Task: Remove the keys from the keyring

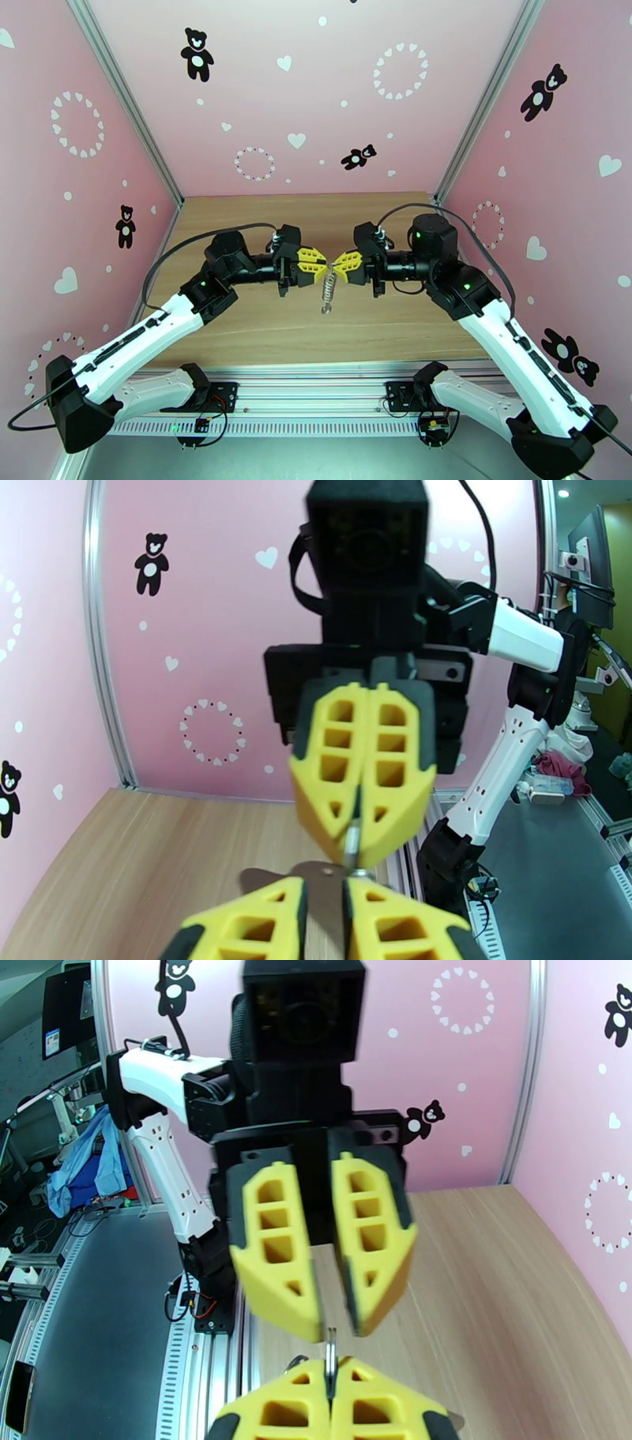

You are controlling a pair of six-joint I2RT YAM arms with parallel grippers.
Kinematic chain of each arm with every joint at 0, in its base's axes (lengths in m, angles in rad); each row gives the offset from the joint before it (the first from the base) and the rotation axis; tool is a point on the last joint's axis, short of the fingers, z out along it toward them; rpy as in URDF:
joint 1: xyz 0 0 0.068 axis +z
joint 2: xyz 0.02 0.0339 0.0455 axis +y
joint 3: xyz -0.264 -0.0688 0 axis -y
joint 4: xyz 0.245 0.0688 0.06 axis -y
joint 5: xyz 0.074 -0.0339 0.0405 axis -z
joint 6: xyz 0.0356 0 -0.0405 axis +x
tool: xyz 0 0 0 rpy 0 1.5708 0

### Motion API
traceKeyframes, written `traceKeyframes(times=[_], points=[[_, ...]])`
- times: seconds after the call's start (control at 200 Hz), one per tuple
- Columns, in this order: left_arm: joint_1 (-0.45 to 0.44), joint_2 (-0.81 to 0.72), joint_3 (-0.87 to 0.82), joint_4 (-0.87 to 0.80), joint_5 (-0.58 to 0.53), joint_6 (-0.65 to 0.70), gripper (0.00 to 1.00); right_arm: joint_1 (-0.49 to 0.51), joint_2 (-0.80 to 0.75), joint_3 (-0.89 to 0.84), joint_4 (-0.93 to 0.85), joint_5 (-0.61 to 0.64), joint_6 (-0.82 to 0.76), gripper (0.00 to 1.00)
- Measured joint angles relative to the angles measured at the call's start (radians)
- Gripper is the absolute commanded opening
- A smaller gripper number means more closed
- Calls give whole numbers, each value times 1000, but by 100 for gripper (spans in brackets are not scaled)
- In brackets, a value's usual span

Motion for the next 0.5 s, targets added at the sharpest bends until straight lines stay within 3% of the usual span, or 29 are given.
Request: traceKeyframes(times=[0.501], points=[[3,55,39,-33,41,5,22,0,13,61,-72,38,-64,0]])
